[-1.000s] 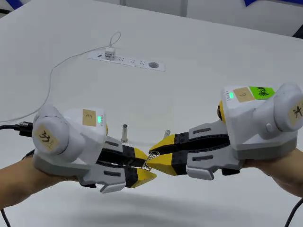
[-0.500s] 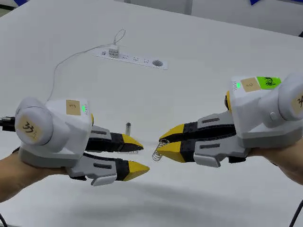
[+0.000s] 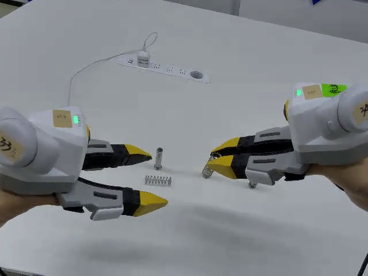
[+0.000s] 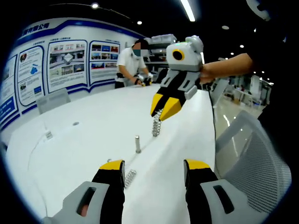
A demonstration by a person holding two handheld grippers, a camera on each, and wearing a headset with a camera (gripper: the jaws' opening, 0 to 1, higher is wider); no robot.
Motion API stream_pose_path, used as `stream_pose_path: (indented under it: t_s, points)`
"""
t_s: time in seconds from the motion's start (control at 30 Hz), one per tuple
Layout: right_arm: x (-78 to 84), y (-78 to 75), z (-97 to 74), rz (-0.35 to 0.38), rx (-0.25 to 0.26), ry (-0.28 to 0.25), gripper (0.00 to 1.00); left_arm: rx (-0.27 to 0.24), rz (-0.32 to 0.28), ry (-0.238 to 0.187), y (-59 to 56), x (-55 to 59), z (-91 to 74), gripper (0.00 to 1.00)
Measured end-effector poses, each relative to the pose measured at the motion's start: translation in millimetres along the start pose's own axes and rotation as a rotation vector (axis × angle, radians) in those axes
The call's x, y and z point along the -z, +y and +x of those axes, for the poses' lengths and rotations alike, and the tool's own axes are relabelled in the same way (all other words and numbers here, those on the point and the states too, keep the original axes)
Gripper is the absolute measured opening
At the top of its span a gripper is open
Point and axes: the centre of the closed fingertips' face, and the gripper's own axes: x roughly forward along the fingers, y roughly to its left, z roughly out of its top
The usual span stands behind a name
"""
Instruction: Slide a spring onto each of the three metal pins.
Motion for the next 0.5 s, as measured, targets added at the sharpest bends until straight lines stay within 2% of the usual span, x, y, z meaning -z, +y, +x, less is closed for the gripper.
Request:
stream_pose_path:
  t_s: [0.13, 0.27, 0.4, 0.5]
  points:
    - [-0.6, -16.9, 0.0, 0.016, 0.044, 0.002, 0.1, -0.021, -0.002, -0.009, 5.8, -0.4, -4.4, 0.56]
    - [0.7, -37.7, 0.8, 0.044, 0.11, 0.005, 0.1, -0.018, -0.007, 0.002, 7.1, 3.2, -6.6, 0.6]
    - [4.4, -50.4, 4.0, 0.059, 0.137, 0.012, 0.1, -0.03, -0.009, 0.027, 9.5, 10.1, -9.0, 0.65]
    - [8.4, -57.7, 8.7, 0.076, 0.147, 0.017, 0.1, -0.038, -0.04, 0.022, 12.1, 13.2, -11.8, 0.68]
